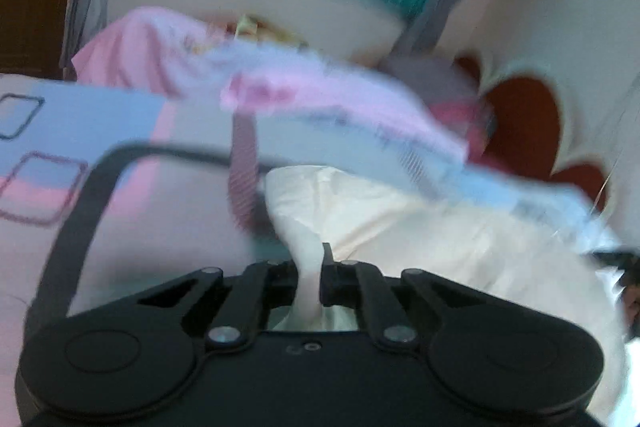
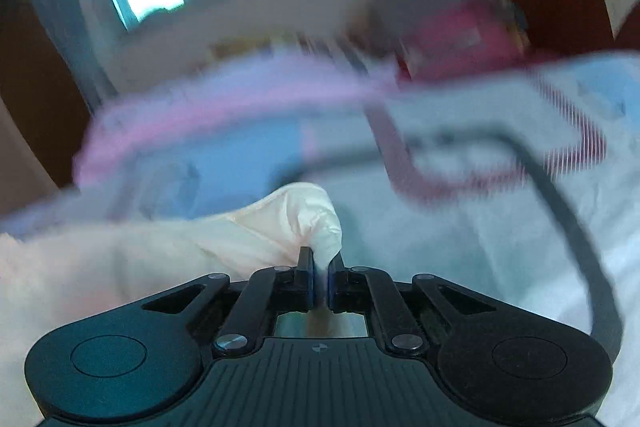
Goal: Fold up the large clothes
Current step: 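Lay the hem down on the jacket and open both tools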
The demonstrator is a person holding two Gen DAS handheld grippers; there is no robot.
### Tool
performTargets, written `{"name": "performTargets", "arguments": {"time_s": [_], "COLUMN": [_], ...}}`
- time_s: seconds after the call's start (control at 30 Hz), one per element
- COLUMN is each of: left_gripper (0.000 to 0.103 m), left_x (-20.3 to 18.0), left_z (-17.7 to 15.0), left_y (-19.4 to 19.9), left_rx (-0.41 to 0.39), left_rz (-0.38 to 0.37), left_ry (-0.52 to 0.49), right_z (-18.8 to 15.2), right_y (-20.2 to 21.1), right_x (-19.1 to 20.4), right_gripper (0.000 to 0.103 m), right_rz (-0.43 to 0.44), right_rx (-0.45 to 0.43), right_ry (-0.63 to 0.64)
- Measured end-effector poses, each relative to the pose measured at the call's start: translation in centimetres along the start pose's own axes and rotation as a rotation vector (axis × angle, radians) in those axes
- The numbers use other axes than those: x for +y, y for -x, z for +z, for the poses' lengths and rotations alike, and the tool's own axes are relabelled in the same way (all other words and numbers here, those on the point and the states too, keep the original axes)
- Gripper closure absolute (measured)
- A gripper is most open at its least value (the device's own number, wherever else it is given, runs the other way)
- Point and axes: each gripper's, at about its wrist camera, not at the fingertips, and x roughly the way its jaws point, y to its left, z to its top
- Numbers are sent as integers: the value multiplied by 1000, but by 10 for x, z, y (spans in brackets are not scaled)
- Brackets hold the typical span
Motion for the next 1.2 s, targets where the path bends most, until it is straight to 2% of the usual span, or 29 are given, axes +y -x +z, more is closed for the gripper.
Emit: {"name": "performTargets", "arguments": {"time_s": [0.13,0.17,0.2,0.23,0.27,0.3,0.33,0.37,0.4,0.47,0.5,0.57,0.63,0.7,0.77,0.83,0.93,0.97,1.0,1.03,1.07,1.13,1.2], "left_gripper": [95,89,74,63,40,37,38,38,38,39,39,39,42,41,40,33,34,28,15,10,9,14,19], "left_x": [-4,-5,-5,-4,-6,-9,-15,-25,-37,-74,-94,-135,-171,-194,-211,-206,-188,-182,-172,-159,-147,-116,-80], "left_z": [-5,-6,-6,-5,-4,-6,-7,-9,-10,-14,-18,-29,-41,-50,-60,-68,-65,-65,-66,-70,-75,-93,-121], "left_y": [-12,-12,-9,-2,8,25,43,60,73,85,86,75,61,49,29,17,36,52,72,97,115,151,180], "left_rx": [17,18,9,-12,-40,-106,-166,-207,-228,-208,-200,-159,-130,-95,-37,3,-27,-73,-126,-181,-213,-234,-227], "left_rz": [30,38,56,99,157,209,204,186,159,69,38,-27,-33,-33,61,55,88,100,121,154,176,225,245], "left_ry": [-28,-34,-33,-19,-2,9,4,-6,-13,-51,-78,-107,-158,-211,-318,-321,-275,-256,-232,-194,-155,-21,161], "right_z": [-9,-9,-8,-7,-6,-7,-11,-15,-19,-28,-33,-44,-52,-57,-65,-73,-71,-70,-72,-75,-79,-100,-125], "right_y": [-4,-3,-1,3,14,29,48,66,78,96,101,103,101,97,92,71,82,97,115,131,144,170,186], "right_x": [-7,-10,-12,-12,-10,-6,-2,5,14,43,58,95,121,133,138,131,102,92,78,61,44,3,-28], "right_gripper": [97,97,96,77,37,24,23,23,24,34,34,34,34,34,34,33,33,33,33,27,12,10,10], "right_rz": [2,10,15,-4,-59,-114,-108,-63,-28,71,123,159,147,145,46,-27,-53,-59,-62,-61,-47,35,90], "right_rx": [-31,-33,-33,-45,-72,-130,-206,-255,-273,-294,-294,-278,-276,-248,-241,-150,-159,-193,-234,-254,-259,-249,-226], "right_ry": [-28,-37,-51,-62,-66,-60,-44,-24,0,63,92,178,233,226,290,351,259,213,151,75,-11,-204,-363]}}
